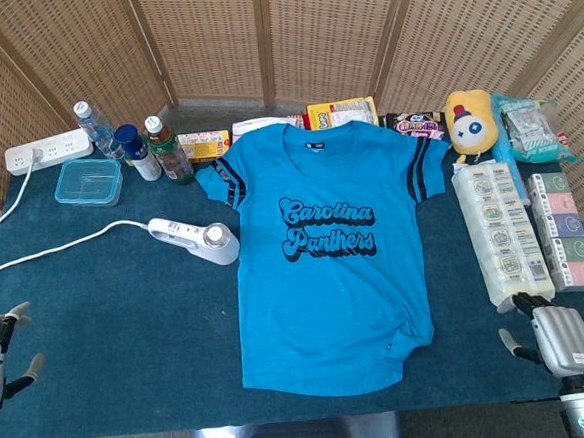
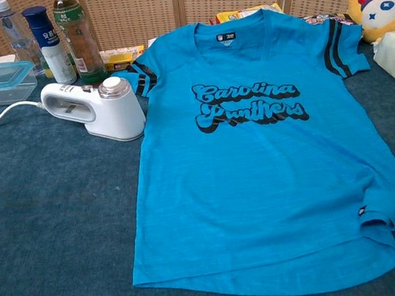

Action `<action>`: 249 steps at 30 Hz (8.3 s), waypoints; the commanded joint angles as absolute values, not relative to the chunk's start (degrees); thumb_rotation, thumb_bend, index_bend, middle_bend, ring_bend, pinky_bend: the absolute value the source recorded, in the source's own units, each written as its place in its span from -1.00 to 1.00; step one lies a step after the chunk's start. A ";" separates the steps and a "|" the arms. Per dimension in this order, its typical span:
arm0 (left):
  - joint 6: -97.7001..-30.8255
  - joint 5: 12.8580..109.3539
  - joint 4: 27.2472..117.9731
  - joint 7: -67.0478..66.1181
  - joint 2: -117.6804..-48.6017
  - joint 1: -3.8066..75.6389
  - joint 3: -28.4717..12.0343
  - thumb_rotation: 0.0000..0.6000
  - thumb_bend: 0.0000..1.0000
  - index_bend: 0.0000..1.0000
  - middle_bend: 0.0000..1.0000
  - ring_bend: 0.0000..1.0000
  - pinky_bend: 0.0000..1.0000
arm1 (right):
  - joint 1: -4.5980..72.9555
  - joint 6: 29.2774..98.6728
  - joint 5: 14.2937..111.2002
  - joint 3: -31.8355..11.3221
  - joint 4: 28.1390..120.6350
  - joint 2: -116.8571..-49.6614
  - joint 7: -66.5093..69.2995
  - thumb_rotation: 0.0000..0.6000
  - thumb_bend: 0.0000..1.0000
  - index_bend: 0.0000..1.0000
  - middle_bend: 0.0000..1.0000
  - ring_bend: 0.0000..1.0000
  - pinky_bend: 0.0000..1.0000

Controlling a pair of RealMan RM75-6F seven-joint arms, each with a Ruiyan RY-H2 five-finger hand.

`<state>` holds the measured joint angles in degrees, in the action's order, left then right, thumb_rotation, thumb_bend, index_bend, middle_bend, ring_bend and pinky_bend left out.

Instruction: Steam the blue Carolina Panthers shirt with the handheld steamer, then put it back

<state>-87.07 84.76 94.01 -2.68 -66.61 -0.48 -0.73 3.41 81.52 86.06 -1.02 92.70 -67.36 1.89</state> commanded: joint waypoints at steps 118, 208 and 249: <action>-86.35 85.94 100.83 -3.87 -59.61 3.61 -2.08 0.85 -0.38 -0.73 -0.35 -0.57 -0.45 | 20.33 67.21 95.97 3.34 80.17 -84.13 -7.36 1.00 -0.15 0.18 0.05 0.05 0.33; -49.78 79.44 37.81 5.71 -105.19 48.19 -10.90 1.00 -0.10 -0.64 -0.35 -0.55 -0.28 | 23.93 61.15 83.77 -0.11 88.02 -79.34 -3.36 1.00 0.08 0.44 0.37 0.43 0.72; -62.01 83.05 43.35 16.67 -101.80 41.80 -6.97 1.00 -0.03 0.33 0.57 0.42 0.48 | 23.63 62.38 83.97 -0.16 89.66 -78.27 -2.21 1.00 0.08 0.46 0.38 0.43 0.72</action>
